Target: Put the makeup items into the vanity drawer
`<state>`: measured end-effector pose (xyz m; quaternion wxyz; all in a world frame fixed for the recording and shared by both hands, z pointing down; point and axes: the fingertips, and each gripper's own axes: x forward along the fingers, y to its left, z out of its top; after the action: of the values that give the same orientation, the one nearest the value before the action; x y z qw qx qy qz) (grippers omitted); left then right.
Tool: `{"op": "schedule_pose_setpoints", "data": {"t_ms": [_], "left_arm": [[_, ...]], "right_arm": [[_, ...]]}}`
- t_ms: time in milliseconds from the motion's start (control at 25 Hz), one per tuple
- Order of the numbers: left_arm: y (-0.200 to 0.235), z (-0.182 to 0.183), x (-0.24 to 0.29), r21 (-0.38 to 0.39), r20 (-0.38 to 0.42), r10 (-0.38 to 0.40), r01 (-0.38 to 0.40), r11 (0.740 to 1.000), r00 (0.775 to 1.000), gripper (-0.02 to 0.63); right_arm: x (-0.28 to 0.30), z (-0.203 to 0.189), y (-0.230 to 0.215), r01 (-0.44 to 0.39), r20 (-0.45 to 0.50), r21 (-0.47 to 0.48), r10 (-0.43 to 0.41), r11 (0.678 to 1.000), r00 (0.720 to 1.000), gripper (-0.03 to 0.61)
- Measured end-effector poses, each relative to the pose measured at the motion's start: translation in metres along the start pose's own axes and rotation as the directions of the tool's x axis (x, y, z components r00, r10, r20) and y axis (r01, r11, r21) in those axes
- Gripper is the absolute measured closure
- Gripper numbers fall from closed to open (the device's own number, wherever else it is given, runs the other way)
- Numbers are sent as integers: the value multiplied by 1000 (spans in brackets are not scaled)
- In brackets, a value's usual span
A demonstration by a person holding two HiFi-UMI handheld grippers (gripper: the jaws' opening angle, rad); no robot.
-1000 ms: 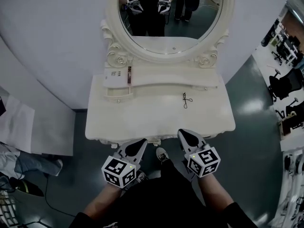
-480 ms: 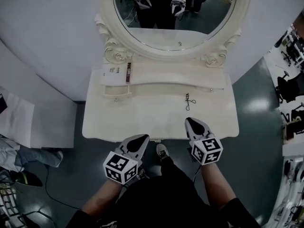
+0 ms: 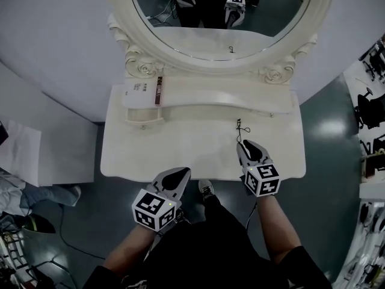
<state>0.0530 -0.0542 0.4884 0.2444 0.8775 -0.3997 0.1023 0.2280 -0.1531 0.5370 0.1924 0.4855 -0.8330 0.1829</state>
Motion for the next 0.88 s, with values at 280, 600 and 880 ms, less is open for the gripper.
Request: {"op": "schedule_pose_setpoints", "data": {"t_ms": [280,600,880], "left_arm": [[10,1,27,-22,-23,7,-7,1000,1000,609],[23,4,49,-44,-32,26,-28,999,999,609],[32,13,63,-34,-17,48,-49,998,999,609]], "right_arm": [[44,-18,-38,24,-94,-44,-28,999,995,459],[84,-36,-64,32,-200,-103,-53,994,978,439],[105,-52,-73,18,-265,-101,-45,995,963,419]]}}
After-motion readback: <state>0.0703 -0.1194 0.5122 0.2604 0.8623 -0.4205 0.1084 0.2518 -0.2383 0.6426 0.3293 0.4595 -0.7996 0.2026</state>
